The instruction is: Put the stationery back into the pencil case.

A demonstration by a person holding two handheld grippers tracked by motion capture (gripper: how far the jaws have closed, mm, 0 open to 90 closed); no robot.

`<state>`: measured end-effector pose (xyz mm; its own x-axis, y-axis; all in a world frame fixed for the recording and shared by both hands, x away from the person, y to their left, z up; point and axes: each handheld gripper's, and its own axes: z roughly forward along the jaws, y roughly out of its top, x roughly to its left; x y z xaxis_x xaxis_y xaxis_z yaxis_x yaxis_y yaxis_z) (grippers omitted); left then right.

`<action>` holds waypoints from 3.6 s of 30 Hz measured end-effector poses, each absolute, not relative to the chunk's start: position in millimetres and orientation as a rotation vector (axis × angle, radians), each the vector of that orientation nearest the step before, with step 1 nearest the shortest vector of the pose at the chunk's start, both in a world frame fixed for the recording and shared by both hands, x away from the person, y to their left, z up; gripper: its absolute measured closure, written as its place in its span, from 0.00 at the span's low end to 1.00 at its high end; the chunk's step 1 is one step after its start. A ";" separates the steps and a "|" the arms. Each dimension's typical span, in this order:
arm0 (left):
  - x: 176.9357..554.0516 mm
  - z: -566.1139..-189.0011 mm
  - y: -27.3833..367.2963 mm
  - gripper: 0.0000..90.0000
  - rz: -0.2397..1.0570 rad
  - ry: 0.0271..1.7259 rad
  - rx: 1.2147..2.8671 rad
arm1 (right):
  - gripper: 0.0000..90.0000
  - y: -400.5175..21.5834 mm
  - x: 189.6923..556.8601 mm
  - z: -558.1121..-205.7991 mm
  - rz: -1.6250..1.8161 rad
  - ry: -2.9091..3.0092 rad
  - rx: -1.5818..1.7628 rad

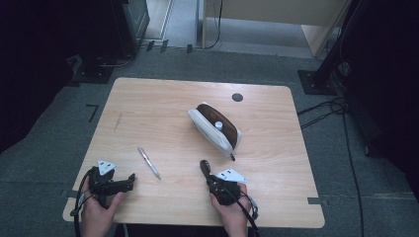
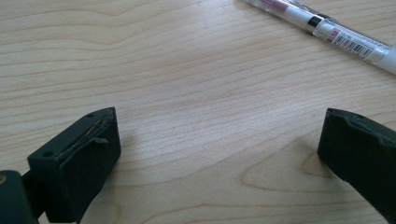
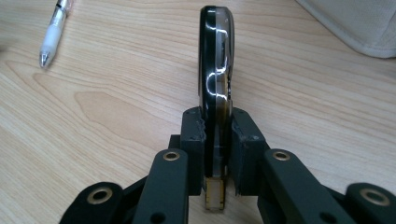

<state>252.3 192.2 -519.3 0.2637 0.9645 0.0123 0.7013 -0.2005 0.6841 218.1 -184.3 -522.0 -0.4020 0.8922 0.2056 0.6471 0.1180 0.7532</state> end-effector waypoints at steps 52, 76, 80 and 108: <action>252.4 -519.3 192.1 0.00 0.609 1.502 1.976 | 0.87 -289.5 258.0 -406.5 1.170 2.079 1.357; 252.4 -519.4 192.1 0.00 0.609 1.501 1.976 | 0.87 -273.5 334.6 -399.0 1.018 2.357 1.319; 252.4 -519.5 192.1 0.00 0.609 1.501 1.975 | 0.87 -266.1 342.5 -398.9 0.947 2.426 1.318; 252.3 -519.3 192.0 0.00 0.606 1.498 1.980 | 0.87 -235.0 384.6 -390.4 0.872 2.480 1.329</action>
